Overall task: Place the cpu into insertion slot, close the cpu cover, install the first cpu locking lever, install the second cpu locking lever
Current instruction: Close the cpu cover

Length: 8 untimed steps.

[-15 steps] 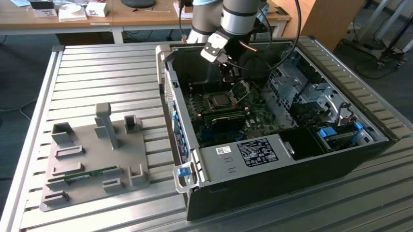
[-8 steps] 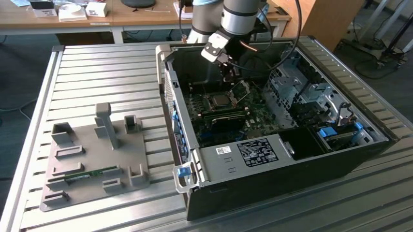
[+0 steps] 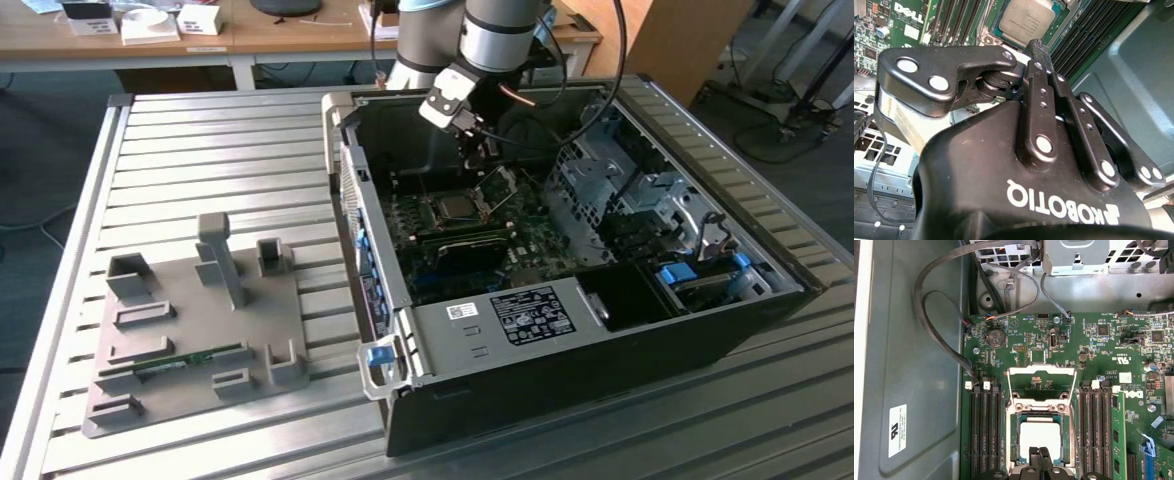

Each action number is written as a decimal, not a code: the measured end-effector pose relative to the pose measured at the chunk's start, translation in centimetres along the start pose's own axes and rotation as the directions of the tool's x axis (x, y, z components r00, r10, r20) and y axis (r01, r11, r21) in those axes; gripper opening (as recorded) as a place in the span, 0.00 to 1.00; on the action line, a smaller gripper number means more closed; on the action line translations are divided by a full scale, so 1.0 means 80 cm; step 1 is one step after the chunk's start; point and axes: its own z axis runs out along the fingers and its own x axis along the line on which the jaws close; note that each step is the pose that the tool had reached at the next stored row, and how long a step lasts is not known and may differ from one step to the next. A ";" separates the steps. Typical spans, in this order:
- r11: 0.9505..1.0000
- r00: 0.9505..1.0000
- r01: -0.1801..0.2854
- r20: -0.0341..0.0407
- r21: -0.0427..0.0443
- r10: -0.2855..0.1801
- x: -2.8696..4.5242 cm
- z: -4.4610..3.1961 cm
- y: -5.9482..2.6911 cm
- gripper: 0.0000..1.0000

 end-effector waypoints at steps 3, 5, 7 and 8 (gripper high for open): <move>1.000 1.000 0.000 0.000 0.000 0.000 0.0000 0.0000 0.000 0.11; 1.000 1.000 0.000 0.000 0.000 0.000 0.0000 0.0000 0.001 0.11; 1.000 1.000 0.000 0.000 0.000 0.000 0.0000 0.0001 0.003 0.11; 1.000 1.000 0.000 0.000 0.000 0.000 0.0000 0.0001 0.004 0.11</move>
